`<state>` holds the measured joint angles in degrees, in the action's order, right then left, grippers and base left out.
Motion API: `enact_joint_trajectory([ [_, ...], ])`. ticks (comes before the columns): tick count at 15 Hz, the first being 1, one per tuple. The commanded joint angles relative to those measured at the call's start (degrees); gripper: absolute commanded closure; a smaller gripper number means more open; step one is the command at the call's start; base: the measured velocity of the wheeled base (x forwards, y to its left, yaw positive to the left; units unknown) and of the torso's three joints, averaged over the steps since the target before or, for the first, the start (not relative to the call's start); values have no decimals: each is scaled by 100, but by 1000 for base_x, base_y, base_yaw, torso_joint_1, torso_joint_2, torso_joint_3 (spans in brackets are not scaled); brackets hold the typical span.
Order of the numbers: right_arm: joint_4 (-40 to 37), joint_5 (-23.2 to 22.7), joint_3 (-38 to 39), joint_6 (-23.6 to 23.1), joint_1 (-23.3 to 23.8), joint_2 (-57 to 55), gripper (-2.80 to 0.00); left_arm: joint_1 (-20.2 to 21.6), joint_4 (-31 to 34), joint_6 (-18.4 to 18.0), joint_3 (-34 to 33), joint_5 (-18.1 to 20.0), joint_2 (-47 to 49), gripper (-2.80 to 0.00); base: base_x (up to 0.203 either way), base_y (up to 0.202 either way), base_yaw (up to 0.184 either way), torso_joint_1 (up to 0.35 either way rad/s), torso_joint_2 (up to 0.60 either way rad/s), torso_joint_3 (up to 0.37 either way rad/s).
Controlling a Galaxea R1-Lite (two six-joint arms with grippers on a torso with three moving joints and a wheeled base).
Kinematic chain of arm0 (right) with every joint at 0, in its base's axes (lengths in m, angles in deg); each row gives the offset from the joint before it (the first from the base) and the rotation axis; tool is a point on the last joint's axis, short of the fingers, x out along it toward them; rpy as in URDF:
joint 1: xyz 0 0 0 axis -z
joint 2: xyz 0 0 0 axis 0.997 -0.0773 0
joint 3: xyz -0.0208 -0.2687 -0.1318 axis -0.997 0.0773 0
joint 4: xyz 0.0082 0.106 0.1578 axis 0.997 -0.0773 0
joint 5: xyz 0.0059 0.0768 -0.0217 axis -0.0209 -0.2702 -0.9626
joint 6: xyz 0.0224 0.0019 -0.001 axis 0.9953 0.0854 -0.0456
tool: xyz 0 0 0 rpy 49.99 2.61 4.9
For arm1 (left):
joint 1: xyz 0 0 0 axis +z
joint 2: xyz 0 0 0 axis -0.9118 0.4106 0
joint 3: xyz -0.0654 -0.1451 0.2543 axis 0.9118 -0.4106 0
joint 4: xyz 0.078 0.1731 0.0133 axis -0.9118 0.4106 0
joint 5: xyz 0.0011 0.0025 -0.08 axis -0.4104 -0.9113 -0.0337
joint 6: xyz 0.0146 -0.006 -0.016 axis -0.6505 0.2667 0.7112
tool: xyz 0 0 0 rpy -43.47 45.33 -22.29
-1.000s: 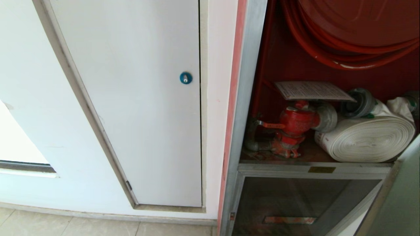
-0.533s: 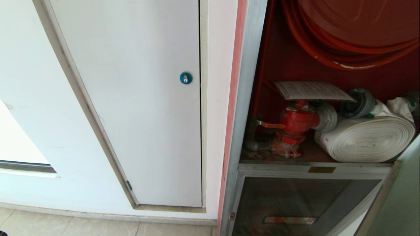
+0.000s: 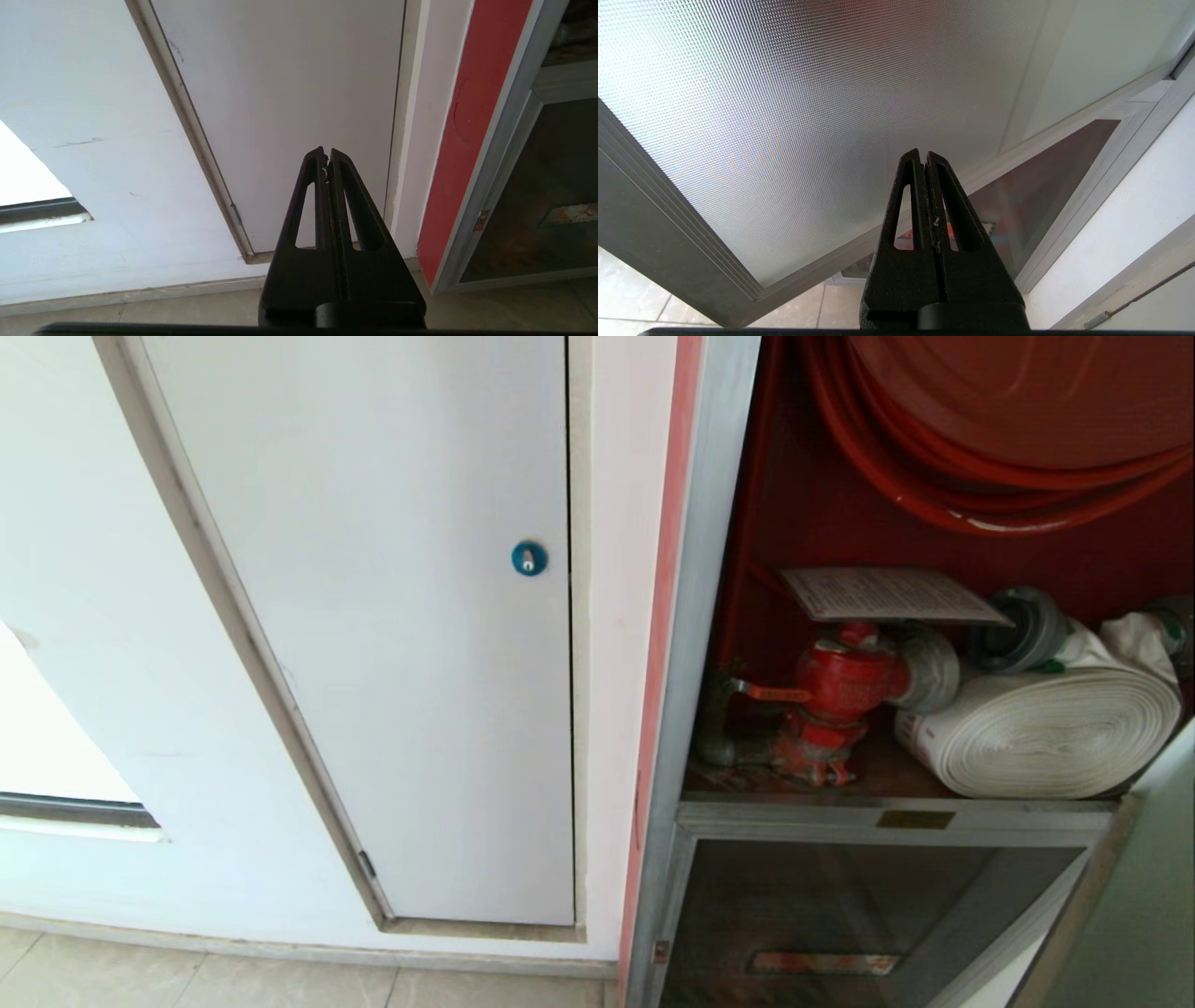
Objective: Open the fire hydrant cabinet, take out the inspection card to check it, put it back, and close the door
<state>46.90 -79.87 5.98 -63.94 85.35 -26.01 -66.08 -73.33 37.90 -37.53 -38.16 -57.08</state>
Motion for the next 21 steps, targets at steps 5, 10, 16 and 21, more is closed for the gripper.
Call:
enact_joint_trajectory([
  [5,-1,0,1,2,-4,4,0,-2,102,-229,-116,-559,-97,0,0,0,0,0,0,0],
  [10,-1,0,1,2,-4,10,0,-2,559,-186,-95,-524,-88,0,0,0,0,0,0,0],
  [16,-1,0,1,2,-4,4,0,-2,559,70,-90,-507,-88,0,0,0,0,0,0,0],
  [21,-1,0,1,2,-4,4,0,-2,559,79,-90,-507,-88,0,0,0,0,0,0,0],
])
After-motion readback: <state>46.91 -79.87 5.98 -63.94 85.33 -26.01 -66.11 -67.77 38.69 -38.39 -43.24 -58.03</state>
